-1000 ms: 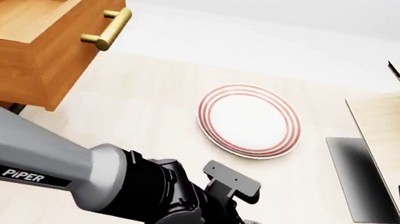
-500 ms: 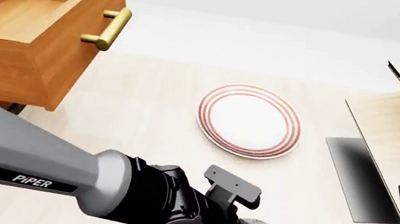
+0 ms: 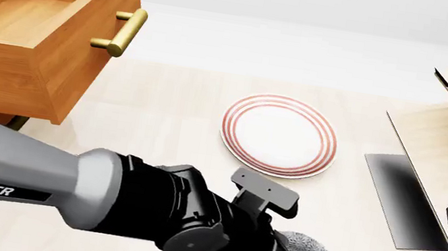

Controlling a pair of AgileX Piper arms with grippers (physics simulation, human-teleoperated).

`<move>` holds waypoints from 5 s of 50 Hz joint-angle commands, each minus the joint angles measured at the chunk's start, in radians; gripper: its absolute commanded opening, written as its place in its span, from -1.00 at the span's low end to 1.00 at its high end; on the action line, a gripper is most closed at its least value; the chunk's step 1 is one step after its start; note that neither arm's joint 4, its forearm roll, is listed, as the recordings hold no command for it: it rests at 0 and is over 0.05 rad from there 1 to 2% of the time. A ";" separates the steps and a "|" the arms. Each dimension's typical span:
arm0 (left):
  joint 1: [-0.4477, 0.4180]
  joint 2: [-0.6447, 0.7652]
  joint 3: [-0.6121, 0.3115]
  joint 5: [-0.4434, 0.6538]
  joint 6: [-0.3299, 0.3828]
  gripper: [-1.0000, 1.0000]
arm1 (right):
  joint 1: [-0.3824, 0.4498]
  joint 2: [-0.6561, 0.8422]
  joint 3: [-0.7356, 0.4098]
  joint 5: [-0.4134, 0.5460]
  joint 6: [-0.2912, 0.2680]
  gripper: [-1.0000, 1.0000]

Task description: Open the top drawer of the cabinet and put the bowl in it.

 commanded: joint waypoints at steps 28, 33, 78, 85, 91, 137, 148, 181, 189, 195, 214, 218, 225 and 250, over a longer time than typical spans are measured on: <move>0.053 -0.191 -0.060 0.108 0.056 -1.00 | 0.000 -0.001 0.000 -0.001 -0.001 1.00; 0.064 -0.212 -0.084 0.141 0.062 -1.00 | 0.000 -0.001 0.000 -0.001 -0.001 1.00; 0.211 -0.236 -0.416 0.436 0.151 -1.00 | 0.000 -0.001 0.000 -0.001 -0.001 1.00; 0.254 -0.232 -0.499 0.499 0.162 -1.00 | 0.000 -0.001 0.000 -0.001 -0.001 1.00; 0.283 -0.219 -0.557 0.537 0.162 -1.00 | 0.000 -0.001 0.000 -0.001 -0.001 1.00; 0.517 -0.067 -1.103 0.810 0.139 -1.00 | -0.001 -0.001 0.000 -0.001 -0.001 1.00; 0.581 -0.089 -1.136 0.819 0.118 -1.00 | 0.000 -0.001 0.000 -0.001 -0.001 1.00; 0.798 -0.404 -0.764 0.713 0.051 -1.00 | 0.000 -0.001 0.000 -0.001 -0.001 1.00; 0.829 -0.472 -0.690 0.690 0.028 -1.00 | -0.001 -0.001 0.000 -0.001 -0.001 1.00; 0.850 -0.526 -0.623 0.666 0.003 -1.00 | 0.000 -0.001 0.000 -0.001 -0.001 1.00; 0.950 -0.701 -0.386 0.579 -0.070 -1.00 | 0.000 -0.001 0.000 -0.001 -0.001 1.00; 0.974 -0.741 -0.344 0.567 -0.087 -1.00 | -0.001 -0.001 0.000 -0.001 -0.001 1.00; 1.005 -0.787 -0.292 0.556 -0.105 -1.00 | 0.000 -0.001 0.000 -0.001 -0.001 1.00; 1.095 -0.889 -0.135 0.466 -0.185 -1.00 | 0.000 -0.001 0.000 -0.001 -0.001 1.00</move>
